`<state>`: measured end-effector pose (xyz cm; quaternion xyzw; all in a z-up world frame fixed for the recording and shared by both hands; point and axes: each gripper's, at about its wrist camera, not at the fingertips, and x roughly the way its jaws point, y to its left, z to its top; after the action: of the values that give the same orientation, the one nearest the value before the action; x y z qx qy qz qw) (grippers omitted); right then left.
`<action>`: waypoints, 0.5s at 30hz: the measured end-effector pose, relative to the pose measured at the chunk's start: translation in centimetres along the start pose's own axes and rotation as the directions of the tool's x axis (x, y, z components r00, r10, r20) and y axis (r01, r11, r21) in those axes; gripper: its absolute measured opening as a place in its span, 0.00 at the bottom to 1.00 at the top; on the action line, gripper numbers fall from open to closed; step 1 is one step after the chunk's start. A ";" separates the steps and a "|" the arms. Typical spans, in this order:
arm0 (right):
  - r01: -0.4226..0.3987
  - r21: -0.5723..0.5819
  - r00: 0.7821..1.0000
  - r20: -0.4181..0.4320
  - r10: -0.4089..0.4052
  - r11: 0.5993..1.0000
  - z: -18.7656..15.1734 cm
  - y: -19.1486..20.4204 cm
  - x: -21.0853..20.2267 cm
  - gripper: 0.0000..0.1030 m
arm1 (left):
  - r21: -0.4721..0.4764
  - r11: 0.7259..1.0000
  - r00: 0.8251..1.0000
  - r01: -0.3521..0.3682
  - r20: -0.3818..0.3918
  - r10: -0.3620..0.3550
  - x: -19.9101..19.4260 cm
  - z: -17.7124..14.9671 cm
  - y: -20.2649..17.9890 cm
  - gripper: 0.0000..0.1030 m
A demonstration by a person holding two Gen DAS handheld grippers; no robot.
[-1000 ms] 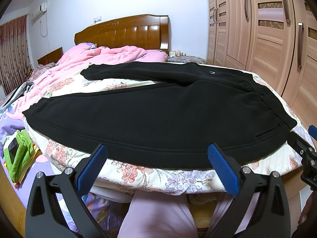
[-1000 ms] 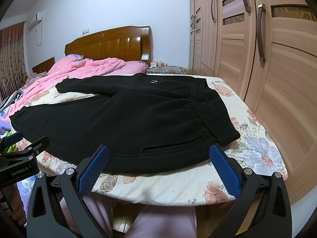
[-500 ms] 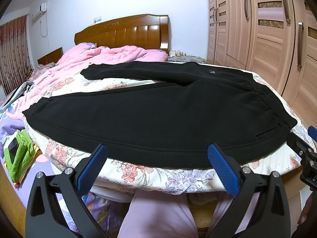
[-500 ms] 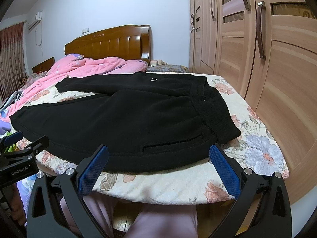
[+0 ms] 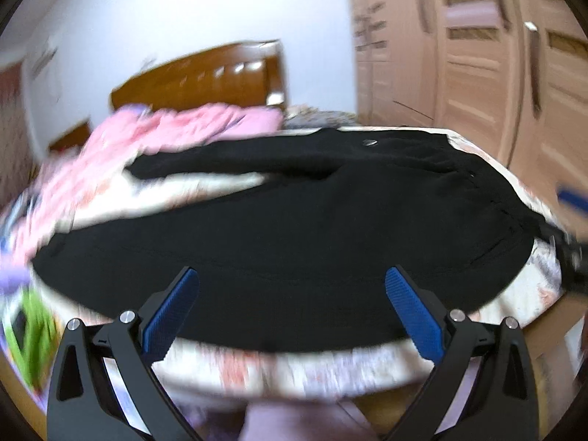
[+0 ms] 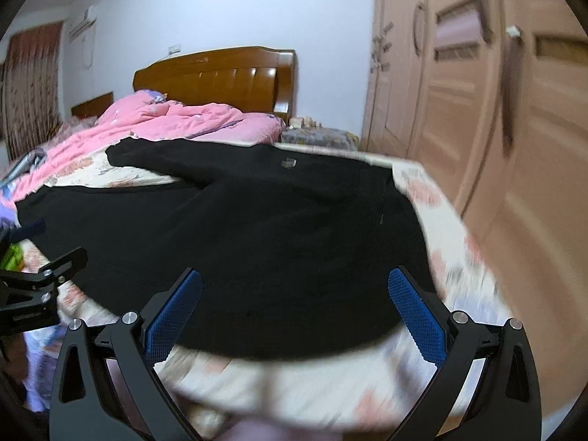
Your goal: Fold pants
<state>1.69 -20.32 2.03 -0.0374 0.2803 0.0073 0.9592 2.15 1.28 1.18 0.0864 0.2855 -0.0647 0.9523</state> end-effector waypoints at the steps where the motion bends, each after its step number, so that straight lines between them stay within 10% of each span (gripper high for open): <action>1: -0.002 -0.022 1.000 0.003 0.002 1.000 1.1 -0.5 0.9 0.96 | 0.042 0.999 0.999 0.033 0.015 -0.034 0.6 1.0 0.0 0.99; 5: -0.053 -0.079 0.991 -0.130 0.042 0.995 6.6 -4.2 9.0 0.96 | 0.221 0.974 0.992 0.056 0.098 -0.080 5.3 7.0 1.3 0.99; 8: -0.114 -0.020 0.969 -0.221 0.106 0.993 9.9 -8.0 16.2 0.96 | 0.278 0.947 0.985 0.159 0.017 -0.170 10.1 11.5 2.6 0.99; 15: -0.221 0.075 0.929 -0.288 0.233 0.972 15.7 -13.6 30.4 0.96 | 0.163 0.847 0.854 0.505 -0.233 -0.465 24.7 20.7 7.0 0.98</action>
<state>36.20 -32.89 -0.20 0.0144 0.4226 0.1068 0.8999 34.83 2.16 5.38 0.1207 0.3760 -0.3266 0.8587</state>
